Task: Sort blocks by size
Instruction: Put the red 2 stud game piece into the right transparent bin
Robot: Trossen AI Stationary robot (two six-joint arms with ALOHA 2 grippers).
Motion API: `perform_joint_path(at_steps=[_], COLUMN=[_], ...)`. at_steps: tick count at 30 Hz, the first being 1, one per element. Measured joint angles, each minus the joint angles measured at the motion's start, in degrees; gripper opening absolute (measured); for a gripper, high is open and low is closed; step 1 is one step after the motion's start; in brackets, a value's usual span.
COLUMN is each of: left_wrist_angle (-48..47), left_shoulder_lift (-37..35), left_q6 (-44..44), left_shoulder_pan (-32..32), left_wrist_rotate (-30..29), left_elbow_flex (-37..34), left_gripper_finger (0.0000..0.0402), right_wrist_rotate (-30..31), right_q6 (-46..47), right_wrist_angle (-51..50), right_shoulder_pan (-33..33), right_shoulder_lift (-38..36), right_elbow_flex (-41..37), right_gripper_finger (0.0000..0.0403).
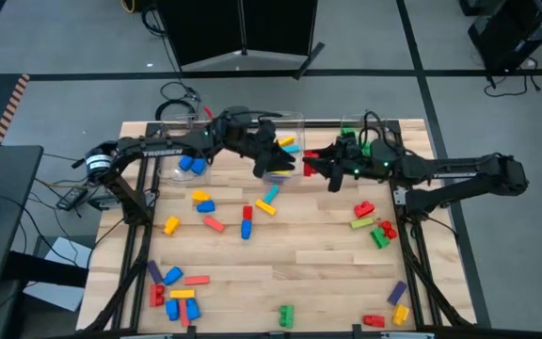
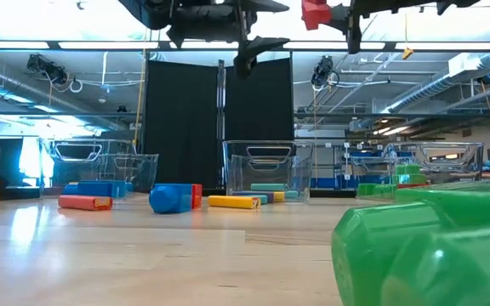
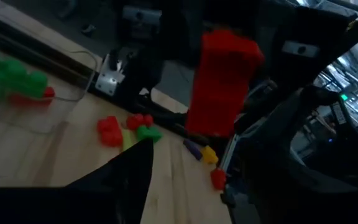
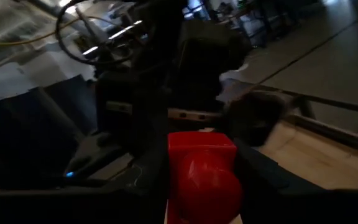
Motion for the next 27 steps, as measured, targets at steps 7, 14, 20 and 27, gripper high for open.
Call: perform_joint_path(at_steps=[7,14,20,27], left_wrist_angle=[-10.72,-26.65,-34.59,-41.67], left_shoulder_lift=[-2.33,-8.08,-13.03,-17.29], left_q6=[5.26,9.66,10.68,7.57], left_shoulder_pan=[0.98,0.96,0.03,-3.53], left_wrist_rotate=[-5.24,-19.57,-26.39,-33.23], left_elbow_flex=[-0.02,-0.02,-0.02,0.00], left_gripper_finger=[0.0227,0.0224,0.0224,0.0224], right_wrist_rotate=[2.58,2.73,2.76,0.70], right_q6=[1.52,1.52,1.08,-1.61], right_wrist_angle=[-13.47,-39.27,-53.89,-64.03], right_shoulder_pan=[-5.01,-12.95,-22.73,-35.75], right_shoulder_lift=[-4.60,-3.26,1.14,7.59], right_elbow_flex=[1.38,11.28,17.83,18.93], right_gripper_finger=[0.0147,0.0147,0.0147,0.0147])
